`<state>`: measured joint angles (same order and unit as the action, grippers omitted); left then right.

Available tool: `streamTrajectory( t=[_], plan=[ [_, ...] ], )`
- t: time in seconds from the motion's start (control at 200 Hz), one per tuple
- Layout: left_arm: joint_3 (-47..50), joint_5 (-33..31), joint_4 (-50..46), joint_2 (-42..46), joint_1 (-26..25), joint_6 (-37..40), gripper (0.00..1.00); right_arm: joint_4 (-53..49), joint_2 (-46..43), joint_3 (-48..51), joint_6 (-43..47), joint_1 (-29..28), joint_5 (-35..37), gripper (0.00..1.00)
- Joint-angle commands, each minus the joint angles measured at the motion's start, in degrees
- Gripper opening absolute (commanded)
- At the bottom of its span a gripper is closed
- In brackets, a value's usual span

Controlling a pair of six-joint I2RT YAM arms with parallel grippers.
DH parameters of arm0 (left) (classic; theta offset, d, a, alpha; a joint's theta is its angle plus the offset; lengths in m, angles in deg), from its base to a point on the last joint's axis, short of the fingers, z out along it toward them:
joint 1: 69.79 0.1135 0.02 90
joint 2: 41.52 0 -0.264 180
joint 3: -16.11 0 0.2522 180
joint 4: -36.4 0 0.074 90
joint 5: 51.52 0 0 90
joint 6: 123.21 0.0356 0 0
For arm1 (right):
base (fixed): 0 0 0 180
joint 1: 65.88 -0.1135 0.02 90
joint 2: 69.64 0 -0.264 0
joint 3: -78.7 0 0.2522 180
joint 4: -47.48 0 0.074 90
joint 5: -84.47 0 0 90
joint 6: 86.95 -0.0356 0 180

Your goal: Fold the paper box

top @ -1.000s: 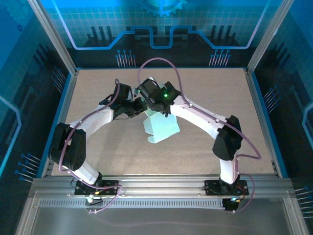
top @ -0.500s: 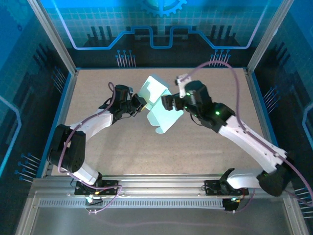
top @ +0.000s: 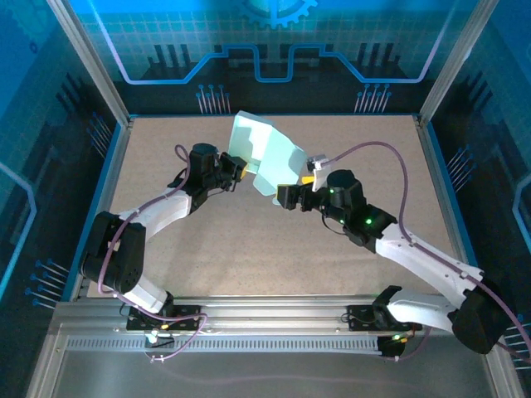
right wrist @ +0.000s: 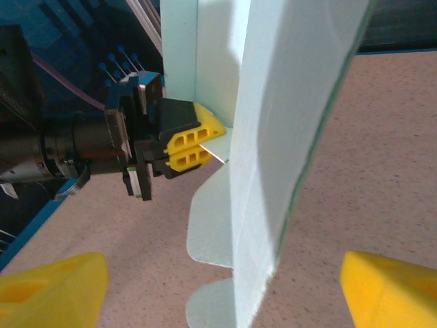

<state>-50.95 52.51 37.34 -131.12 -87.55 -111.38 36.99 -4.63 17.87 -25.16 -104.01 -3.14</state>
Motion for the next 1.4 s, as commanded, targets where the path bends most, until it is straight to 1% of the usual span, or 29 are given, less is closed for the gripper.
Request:
streamTrajectory(
  t=[0.0, 0.075, 0.155, 0.195, 0.215, 0.265, 0.295, 0.32, 0.4, 0.5, 0.535, 0.6, 0.66, 0.75, 0.81, 0.835, 0.921, 1.001, 1.061, 1.096, 1.186, 1.216, 1.286, 1.351, 1.391],
  plan=[
    [-0.51, 2.01, 2.82, 1.53, -0.51, -3.02, 0.00, 7.62, 1.91, -0.53, -2.08, 1.12, -2.88, 0.83],
    [-0.46, 2.31, 3.20, 1.61, -0.60, -3.64, 0.00, 6.89, 3.58, -1.98, -0.67, 1.21, -2.71, 0.75],
    [-0.66, 2.52, 2.94, 1.67, -0.68, -3.52, 0.00, 6.32, 4.88, -3.01, 0.55, 1.29, -2.66, 0.59],
    [-0.75, 2.46, 2.59, 1.78, -0.65, -3.31, 0.00, 6.06, 5.33, -3.01, 0.97, 1.37, -2.95, 0.46],
    [-0.75, 2.37, 2.49, 1.84, -0.68, -3.17, 0.00, 5.88, 5.46, -4.62, 1.24, 1.39, -3.03, 0.39],
    [-0.66, 2.09, 2.07, 1.97, -0.68, -2.89, 0.00, 5.07, 5.98, -5.52, 1.62, 1.39, -3.01, 0.18],
    [-0.67, 1.81, 1.86, 2.10, -0.78, -2.61, 0.00, 4.60, 6.23, -5.91, 1.94, 1.39, -2.88, 0.07],
    [-0.58, 1.60, 1.53, 2.30, -0.79, -2.36, 0.03, 3.96, 6.38, -6.32, 2.10, 1.48, -2.51, 0.00],
    [-0.32, 0.80, 0.82, 2.88, -0.79, -1.58, 0.18, 1.85, 6.73, -7.40, 3.65, 1.59, -1.95, 0.00],
    [-0.01, -0.33, -1.12, 3.84, -0.79, 0.41, 0.39, -2.10, 7.11, -9.35, 5.02, 1.97, -1.49, 0.00],
    [0.10, -0.61, -1.80, 4.06, -0.79, 1.13, 0.42, -3.31, 7.20, -9.94, 5.40, 2.34, -1.89, 0.00],
    [0.38, -0.88, -2.98, 4.68, -0.79, 2.51, 0.51, -5.77, 7.26, -11.31, 5.81, 3.28, -2.53, 0.00],
    [0.64, -1.22, -4.31, 5.50, -0.78, 4.03, 0.66, -8.77, 7.82, -12.94, 6.14, 4.72, -4.38, 0.00],
    [0.73, -2.75, -8.29, 7.49, -0.74, 9.31, 0.87, -15.30, 9.30, -16.70, 7.59, 7.31, -7.91, 0.00],
    [0.48, -4.22, -11.56, 9.20, -0.79, 15.01, 0.97, -20.97, 10.84, -19.97, 9.42, 9.13, -10.75, 0.00],
    [0.31, -4.68, -12.92, 9.89, -0.78, 18.05, 0.99, -23.79, 11.72, -21.56, 10.63, 9.97, -12.30, 0.00],
    [-0.35, -6.76, -17.02, 12.24, -0.78, 29.21, 0.99, -32.86, 14.62, -26.95, 14.45, 12.49, -16.03, 0.00],
    [-1.46, -7.51, -19.68, 13.61, -0.70, 42.12, 0.99, -39.63, 16.71, -31.04, 18.52, 14.82, -21.63, 0.00],
    [-3.40, -7.57, -23.34, 13.64, -0.48, 53.11, 0.99, -44.54, 18.12, -34.00, 21.77, 16.27, -25.67, 0.00],
    [-5.09, -8.82, -26.58, 13.37, -0.43, 59.00, 0.99, -47.32, 18.82, -35.64, 23.39, 16.91, -26.97, 0.00],
    [-8.90, -10.41, -32.74, 11.95, -0.08, 71.28, 0.99, -55.22, 20.97, -40.65, 28.75, 18.15, -30.86, 0.00],
    [-10.05, -9.61, -34.07, 11.22, -0.02, 75.68, 0.99, -58.04, 21.89, -42.25, 30.51, 18.34, -31.31, 0.00],
    [-12.13, -5.33, -37.49, 9.68, -0.44, 86.79, 0.99, -63.19, 23.61, -45.11, 35.21, 18.46, -32.01, 0.00],
    [-13.10, -3.66, -39.91, 8.33, -1.42, 95.49, 0.99, -66.97, 24.72, -47.03, 38.80, 18.54, -31.79, 0.00],
    [-13.78, -3.45, -41.50, 7.40, -1.83, 99.48, 0.99, -68.67, 25.18, -47.77, 41.37, 18.62, -32.33, 0.00]
  ],
)
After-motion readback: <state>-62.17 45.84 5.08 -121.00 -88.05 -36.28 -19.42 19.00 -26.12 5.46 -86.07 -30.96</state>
